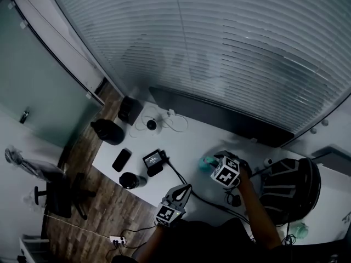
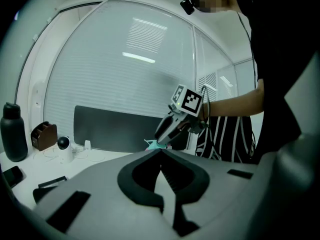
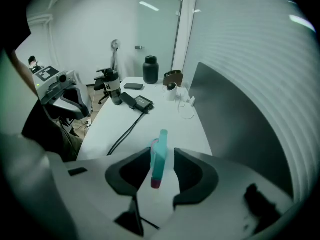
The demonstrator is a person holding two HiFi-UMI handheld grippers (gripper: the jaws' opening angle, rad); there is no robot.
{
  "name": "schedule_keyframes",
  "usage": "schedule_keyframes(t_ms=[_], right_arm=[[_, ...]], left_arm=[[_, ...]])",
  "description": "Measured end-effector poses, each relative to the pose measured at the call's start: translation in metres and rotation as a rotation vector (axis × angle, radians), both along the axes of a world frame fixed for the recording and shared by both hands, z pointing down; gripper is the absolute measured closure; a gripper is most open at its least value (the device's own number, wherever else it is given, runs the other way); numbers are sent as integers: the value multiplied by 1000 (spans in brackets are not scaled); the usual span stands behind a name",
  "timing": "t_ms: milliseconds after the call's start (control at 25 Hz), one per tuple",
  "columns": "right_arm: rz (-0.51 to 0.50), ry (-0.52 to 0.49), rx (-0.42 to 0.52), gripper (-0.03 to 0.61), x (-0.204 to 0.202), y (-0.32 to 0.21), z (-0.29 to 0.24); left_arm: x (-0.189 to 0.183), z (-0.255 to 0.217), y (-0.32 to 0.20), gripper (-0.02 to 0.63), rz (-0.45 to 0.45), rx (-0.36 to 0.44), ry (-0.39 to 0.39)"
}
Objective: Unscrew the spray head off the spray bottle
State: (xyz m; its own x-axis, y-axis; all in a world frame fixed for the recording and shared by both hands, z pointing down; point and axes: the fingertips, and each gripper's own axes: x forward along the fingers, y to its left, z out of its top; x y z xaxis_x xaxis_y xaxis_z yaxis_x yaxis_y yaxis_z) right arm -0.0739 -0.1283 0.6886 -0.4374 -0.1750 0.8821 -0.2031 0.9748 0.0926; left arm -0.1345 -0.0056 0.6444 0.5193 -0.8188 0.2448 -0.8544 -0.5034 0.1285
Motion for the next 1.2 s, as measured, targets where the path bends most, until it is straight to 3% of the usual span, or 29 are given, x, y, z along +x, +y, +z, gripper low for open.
schedule_keyframes(t_ms=[120,240,320,440,520,640,920,1200], right_arm=[[95,-79,37,445,21,0,-14],[222,-253,139,446,45,0,-47],[290,-413,213,447,58,6,-71],[339,-769,234,467,71,28,-104],[306,-955,249,570,77,52,-121],[250,-984,289,577,81,86,-118],[274,-981,265,577,90,115,-97],[267,-1085,271,578,93,120,-120]], left_arm=[[1,-5,-9,609,-1,21,-7],[5,-10,-19,609,16,49,-12],[11,-17,-23,609,34,67,-16],[25,-27,-27,609,62,89,-21],[36,-35,-27,609,79,111,-11],[51,-45,-26,609,100,126,-2],[84,-38,-4,609,186,88,-46],[88,-40,20,609,111,86,-62]])
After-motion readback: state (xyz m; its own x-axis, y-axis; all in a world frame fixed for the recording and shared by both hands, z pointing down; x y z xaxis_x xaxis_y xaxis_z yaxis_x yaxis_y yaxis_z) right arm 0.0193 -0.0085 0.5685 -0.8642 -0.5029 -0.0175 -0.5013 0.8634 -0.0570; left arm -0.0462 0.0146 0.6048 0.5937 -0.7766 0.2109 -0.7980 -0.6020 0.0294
